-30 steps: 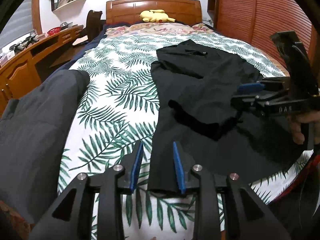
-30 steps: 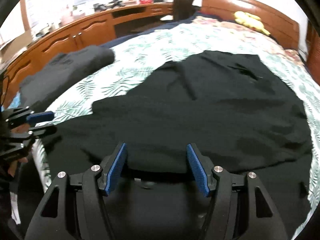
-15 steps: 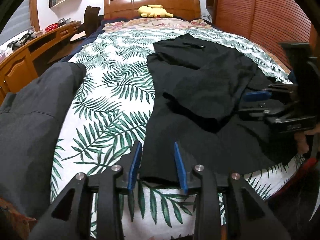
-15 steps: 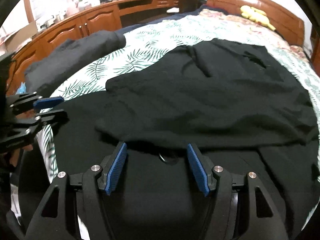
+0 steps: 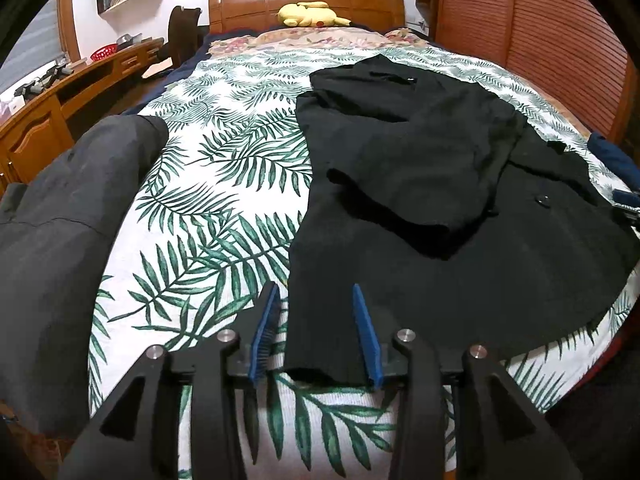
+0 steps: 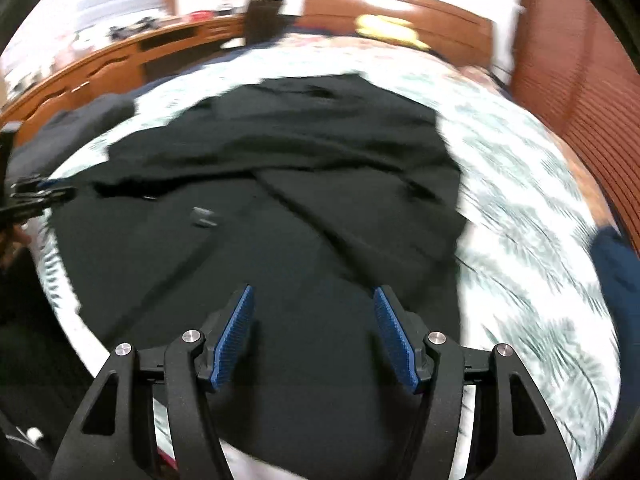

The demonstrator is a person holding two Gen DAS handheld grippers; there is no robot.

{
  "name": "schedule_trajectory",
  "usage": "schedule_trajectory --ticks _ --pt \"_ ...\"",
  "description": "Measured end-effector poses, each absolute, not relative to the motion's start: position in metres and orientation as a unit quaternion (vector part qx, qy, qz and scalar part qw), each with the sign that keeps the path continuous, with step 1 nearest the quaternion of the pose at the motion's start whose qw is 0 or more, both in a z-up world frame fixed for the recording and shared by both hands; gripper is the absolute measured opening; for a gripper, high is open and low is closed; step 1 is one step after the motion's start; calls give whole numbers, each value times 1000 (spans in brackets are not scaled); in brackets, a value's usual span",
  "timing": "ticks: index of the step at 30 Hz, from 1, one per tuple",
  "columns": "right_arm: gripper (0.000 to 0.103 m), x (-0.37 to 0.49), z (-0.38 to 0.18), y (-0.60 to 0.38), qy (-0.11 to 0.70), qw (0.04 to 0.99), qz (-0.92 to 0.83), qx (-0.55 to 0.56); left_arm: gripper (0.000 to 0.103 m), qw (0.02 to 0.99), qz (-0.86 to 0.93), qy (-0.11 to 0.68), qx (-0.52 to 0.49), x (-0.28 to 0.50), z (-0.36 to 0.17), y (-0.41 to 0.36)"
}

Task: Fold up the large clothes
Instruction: 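Move both open tools to the coat hem, one at each hem corner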

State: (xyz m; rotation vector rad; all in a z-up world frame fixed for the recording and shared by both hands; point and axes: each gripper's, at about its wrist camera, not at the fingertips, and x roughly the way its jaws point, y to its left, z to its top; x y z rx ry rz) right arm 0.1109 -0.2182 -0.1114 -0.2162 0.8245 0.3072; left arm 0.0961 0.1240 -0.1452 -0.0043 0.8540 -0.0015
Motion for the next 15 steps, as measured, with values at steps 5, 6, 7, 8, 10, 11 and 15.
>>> schedule_trajectory --ticks 5,6,7,8,10,11,15 --pt "64 105 -116 -277 425 898 95 -61 38 909 7 418 3 103 -149 122" --pt "65 105 -118 -284 429 897 91 -51 38 908 8 418 0 103 -149 123" --pt "65 104 -120 -290 433 896 87 -44 38 908 8 419 -4 104 -149 124" --pt "65 103 -123 -294 436 895 81 -44 38 908 7 419 -9 104 -149 125" --pt "65 101 -126 -298 439 894 77 -42 38 908 5 420 -13 104 -148 126" --pt "65 99 -128 -299 439 894 79 -40 38 907 5 420 -14 104 -148 126" --pt "65 94 -129 -294 435 895 84 -51 38 905 7 426 -6 103 -146 125"
